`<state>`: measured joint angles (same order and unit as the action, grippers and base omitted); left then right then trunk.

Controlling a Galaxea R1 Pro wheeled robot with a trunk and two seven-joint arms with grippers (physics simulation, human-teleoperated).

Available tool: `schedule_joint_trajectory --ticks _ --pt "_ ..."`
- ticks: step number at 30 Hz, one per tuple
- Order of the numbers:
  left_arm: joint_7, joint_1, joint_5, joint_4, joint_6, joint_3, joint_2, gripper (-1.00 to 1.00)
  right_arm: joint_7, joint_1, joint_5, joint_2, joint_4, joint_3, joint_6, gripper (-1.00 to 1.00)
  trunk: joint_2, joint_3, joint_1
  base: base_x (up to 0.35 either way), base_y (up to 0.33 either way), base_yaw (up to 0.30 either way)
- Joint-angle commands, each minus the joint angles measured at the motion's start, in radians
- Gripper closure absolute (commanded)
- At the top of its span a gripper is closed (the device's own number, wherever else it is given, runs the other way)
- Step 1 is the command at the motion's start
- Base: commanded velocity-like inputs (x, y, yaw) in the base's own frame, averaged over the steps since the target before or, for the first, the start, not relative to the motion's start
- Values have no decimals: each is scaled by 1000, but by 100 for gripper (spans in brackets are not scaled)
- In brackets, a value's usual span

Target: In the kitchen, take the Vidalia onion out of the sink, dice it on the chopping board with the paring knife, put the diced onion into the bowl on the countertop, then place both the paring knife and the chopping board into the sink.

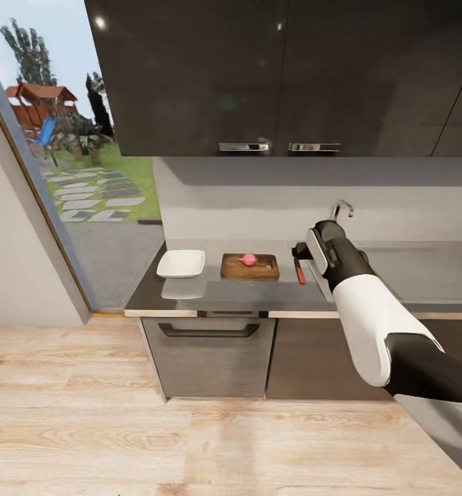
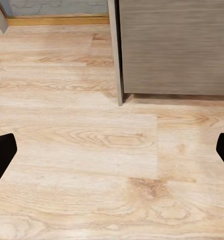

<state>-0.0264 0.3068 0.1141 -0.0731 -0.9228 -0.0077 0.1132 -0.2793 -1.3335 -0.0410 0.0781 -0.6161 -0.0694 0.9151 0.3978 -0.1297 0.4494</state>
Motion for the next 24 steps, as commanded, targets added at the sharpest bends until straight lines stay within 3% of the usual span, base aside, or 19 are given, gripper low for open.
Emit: schedule_joint_trajectory --ticks 1,12,24 --pt "-3 2 6 -4 -5 -2 0 -100 0 -1 -4 1 -1 -5 3 -100 2 -2 1 0 0 0" --pt "-3 2 6 -4 -5 -2 0 -100 0 -1 -4 0 2 -5 2 -100 2 -2 1 30 0 0" --pt "-3 2 6 -3 36 -2 0 -100 0 2 -7 -4 18 -4 -4 -100 2 -2 1 267 0 0"
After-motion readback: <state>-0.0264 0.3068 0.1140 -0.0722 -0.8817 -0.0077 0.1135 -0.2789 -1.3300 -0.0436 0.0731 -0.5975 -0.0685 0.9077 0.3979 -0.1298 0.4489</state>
